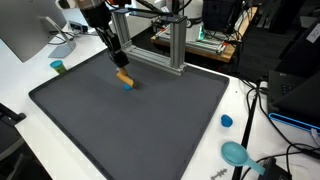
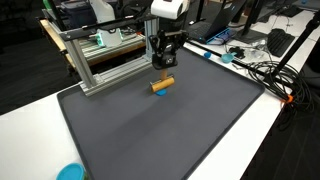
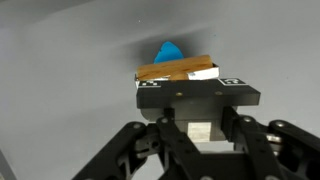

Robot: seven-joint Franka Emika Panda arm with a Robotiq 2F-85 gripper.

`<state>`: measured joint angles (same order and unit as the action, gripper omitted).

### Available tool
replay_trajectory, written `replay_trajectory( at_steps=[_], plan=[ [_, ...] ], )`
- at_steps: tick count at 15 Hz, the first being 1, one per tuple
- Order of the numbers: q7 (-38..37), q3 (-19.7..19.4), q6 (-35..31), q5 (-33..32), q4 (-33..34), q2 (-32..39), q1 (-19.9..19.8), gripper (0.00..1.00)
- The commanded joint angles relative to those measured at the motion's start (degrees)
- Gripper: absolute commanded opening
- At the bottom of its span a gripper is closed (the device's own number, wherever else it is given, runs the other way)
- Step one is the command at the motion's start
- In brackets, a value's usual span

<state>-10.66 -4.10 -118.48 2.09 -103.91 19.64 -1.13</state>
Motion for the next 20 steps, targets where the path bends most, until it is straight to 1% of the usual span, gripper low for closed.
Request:
replay_trajectory(
  at_steps=[1,4,7,12,15,17,20],
  plan=[
    [-3.54,-0.18,-3.63,-1.56,-7.73,-6.5,1.01,0.22],
    [-5.11,0.08,-5.17,-1.07,-10.08,-7.21,1.15,0.22],
    [-7.67,-0.21,-10.14,-1.15,-10.9,-5.33,1.18,0.22],
    [-9.8,-0.73,-11.67,-1.59,-10.75,-2.64,1.2,0.22],
    [-9.99,-0.61,-15.12,-0.35,-10.79,-1.99,0.88,0.22],
    [-10.08,-0.62,-16.03,0.05,-10.61,-1.57,0.66,0.22],
    [-9.85,-0.63,-15.87,0.42,-10.45,-0.99,0.34,0.22]
  ],
)
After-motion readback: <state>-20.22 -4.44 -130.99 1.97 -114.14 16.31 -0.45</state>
